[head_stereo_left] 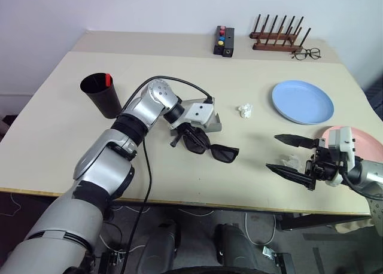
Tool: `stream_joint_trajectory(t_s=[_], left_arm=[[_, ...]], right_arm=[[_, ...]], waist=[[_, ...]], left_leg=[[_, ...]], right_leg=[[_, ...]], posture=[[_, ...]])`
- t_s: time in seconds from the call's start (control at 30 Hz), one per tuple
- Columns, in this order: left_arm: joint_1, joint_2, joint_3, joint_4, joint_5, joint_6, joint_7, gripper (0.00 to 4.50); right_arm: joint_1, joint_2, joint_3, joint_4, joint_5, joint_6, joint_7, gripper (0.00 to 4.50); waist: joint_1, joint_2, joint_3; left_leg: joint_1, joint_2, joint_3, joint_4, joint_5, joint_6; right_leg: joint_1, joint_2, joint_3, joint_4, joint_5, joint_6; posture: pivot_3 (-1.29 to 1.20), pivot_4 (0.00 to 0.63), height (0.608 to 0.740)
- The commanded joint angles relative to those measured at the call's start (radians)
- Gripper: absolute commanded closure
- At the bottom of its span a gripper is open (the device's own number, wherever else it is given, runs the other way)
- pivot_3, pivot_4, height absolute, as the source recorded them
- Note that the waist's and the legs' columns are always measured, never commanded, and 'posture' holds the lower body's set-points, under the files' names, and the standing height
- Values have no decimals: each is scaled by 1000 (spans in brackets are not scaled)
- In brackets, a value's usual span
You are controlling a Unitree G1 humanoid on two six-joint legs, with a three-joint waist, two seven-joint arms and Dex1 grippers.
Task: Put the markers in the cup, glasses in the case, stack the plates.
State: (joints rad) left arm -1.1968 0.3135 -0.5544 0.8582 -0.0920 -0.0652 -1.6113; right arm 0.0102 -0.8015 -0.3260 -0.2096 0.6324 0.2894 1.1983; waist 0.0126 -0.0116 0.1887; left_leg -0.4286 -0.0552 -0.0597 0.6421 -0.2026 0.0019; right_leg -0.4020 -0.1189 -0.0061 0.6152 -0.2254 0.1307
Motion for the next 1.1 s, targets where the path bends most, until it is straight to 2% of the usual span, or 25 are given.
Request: stream_joint_trajectory(t_s=[0.03, 0.3, 0.37, 0.63, 0.87, 1.1], left_arm=[[-49, -2, 102, -28, -37, 86, 2, 4474], [-193, 19, 212, 247, 77, 81, 259, 4474], [-204, 23, 224, 273, 92, 67, 255, 4474], [-191, 63, 227, 336, 165, 18, 235, 4474], [-164, 78, 227, 349, 219, -11, 213, 4474], [-150, 48, 225, 361, 257, -28, 233, 4474]], right_arm=[[-42, -9, 3, 17, -1, -20, 15, 0], [-177, 30, 54, 85, -14, -26, -10, 0], [-202, 49, 56, 92, -5, -23, -21, 0], [-277, 93, 132, 170, -133, -116, -79, 0], [-254, 81, 123, 173, -134, -133, -78, 0], [-233, 71, 106, 161, -124, -131, -86, 0]], waist=[[0, 0, 1], [-3, -1, 1], [-2, -1, 2], [2, -1, 2], [-1, -1, 2], [-1, -1, 2]], left_leg=[[0, 0, 0, 0, 0, 0], [-1, 0, 0, 1, -1, 1], [-1, 0, 1, 1, -1, 1], [-4, -1, 1, 2, -1, 1], [-6, -1, 1, 3, -1, 1], [-6, -1, 1, 3, -1, 1]], right_leg=[[0, 0, 0, 0, 0, 0], [-1, 0, 0, 0, 1, 5], [-2, 0, 0, 1, 1, 5], [-4, 0, 0, 2, 1, 6], [-6, 0, 0, 2, 2, 7], [-6, 0, 0, 3, 2, 7]], posture=[[0, 150, 740], [0, 150, 740], [0, 150, 740], [0, 150, 740], [0, 150, 740], [0, 150, 740]])
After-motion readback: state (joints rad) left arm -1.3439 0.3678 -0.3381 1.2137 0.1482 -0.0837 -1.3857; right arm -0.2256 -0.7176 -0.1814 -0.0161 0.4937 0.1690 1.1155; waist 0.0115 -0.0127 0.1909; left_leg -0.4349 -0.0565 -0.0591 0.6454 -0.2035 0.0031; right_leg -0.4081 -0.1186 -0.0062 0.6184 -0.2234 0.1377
